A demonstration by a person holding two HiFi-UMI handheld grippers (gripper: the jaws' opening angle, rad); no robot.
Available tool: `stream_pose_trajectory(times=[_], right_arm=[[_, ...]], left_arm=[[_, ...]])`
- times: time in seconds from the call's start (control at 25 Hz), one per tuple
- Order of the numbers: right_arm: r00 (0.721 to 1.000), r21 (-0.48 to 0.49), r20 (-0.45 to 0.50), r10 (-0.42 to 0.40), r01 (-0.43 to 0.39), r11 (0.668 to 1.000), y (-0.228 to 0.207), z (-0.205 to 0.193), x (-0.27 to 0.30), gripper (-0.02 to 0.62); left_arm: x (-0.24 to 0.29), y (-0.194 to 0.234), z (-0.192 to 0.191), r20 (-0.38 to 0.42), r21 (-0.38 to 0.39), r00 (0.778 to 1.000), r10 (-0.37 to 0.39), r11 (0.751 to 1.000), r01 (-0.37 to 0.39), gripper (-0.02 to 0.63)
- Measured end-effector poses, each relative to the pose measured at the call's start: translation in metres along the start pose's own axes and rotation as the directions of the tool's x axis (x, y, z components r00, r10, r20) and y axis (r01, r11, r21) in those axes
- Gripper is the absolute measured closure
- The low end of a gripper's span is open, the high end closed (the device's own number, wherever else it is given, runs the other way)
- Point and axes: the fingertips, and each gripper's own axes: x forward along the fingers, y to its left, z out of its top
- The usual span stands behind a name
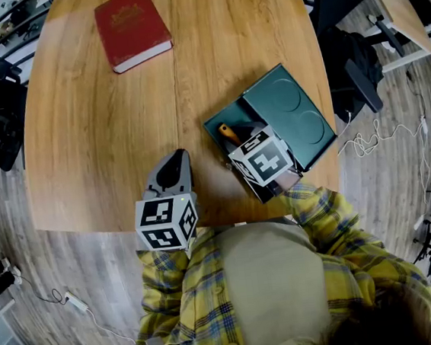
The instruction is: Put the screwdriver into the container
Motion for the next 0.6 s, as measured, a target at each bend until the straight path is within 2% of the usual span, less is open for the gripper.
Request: stream_pose_trajectory(times=[0.16,0.6], right_arm=[[1.000,0.004,-0.014,-0.013,0.013,1.000,0.000,0.003,-0.006,0.431],[0.999,0.011,0.054,-0.001,0.000,1.000,0.002,0.015,-0.016,0.433]], left_arm=[[0.000,0.000,0.001,0.003,0.006,1.000,-0.004,1.000,0.004,0.588],[-0.001,-0.006,0.003,-0.001,0.024,1.000,-0.022,0.999,0.022,0.588]])
